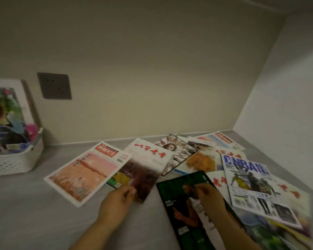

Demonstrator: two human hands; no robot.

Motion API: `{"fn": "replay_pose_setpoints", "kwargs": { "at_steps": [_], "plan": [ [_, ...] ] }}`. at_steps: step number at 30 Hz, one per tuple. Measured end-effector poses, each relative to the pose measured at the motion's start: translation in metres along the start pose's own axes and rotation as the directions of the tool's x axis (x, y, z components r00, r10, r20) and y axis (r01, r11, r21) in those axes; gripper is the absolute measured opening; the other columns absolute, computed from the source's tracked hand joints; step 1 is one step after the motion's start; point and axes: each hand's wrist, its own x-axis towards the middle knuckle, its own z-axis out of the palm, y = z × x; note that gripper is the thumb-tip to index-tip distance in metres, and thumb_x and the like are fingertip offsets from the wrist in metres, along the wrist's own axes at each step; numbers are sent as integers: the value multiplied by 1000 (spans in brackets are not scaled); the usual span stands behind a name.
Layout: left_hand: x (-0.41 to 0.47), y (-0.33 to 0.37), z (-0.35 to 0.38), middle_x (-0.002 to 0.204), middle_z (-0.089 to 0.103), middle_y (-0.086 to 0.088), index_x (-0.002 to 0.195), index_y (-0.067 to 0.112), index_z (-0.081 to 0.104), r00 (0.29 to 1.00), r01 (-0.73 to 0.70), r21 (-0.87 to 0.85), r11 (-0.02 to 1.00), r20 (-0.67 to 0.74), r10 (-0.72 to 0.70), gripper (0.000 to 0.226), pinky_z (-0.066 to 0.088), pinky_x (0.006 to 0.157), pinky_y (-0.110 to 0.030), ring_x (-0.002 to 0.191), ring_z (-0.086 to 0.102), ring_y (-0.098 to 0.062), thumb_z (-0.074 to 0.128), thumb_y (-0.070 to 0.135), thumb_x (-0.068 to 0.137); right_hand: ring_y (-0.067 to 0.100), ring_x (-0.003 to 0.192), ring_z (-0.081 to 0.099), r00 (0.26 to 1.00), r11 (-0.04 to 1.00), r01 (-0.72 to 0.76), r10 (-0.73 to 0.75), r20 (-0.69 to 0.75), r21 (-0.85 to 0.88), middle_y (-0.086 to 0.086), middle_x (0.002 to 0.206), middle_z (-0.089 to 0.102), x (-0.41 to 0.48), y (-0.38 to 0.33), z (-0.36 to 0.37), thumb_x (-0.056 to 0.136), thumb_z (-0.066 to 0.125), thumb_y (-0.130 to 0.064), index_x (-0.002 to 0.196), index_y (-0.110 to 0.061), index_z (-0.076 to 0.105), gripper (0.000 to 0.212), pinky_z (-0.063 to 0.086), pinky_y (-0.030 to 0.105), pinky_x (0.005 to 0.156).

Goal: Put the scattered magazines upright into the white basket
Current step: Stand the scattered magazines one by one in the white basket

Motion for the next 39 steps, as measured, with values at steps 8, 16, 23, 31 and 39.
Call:
{"fn": "replay_pose_setpoints", "kwargs": {
  "at_steps": [8,16,23,31,39],
  "plan": [
    [-6,60,117,99,64,1,73,37,49,967,-57,156,986,255,15,22,43,76,-24,91,57,-14,43,27,91,30,126,40,936,908,-250,138,-324,-337,15,137,45,26,151,-106,92,42,-26,126,-9,47,39,29,39,108],
    [15,113,203,135,47,-4,130,21,39,940,-122,141,982,334,69,45,41,100,-29,118,48,-19,51,23,87,23,143,0,954,821,-275,171,-245,-500,5,156,4,34,203,-108,93,18,-49,143,-24,6,58,-1,40,116],
    [44,153,269,150,24,-6,139,18,22,904,-193,282,940,423,59,61,19,115,-36,138,20,-24,47,37,88,22,143,-7,961,839,-256,169,-217,-481,4,156,-4,38,214,-107,92,16,-50,144,-23,0,60,-7,41,115],
    [51,186,310,132,52,-6,130,15,37,930,37,83,996,363,-65,56,38,103,-37,120,48,-26,57,35,82,23,142,-12,964,852,-246,164,-210,-462,3,156,-7,41,219,-106,92,16,-51,143,-24,-3,62,-12,41,113],
    [65,211,323,133,46,-14,126,6,43,889,235,39,971,396,-231,47,41,94,-30,119,46,-29,55,25,84,21,142,-13,977,867,-192,122,-177,-460,-2,156,-8,39,220,-109,91,18,-52,143,-32,-2,59,-12,43,113]
  ]
}}
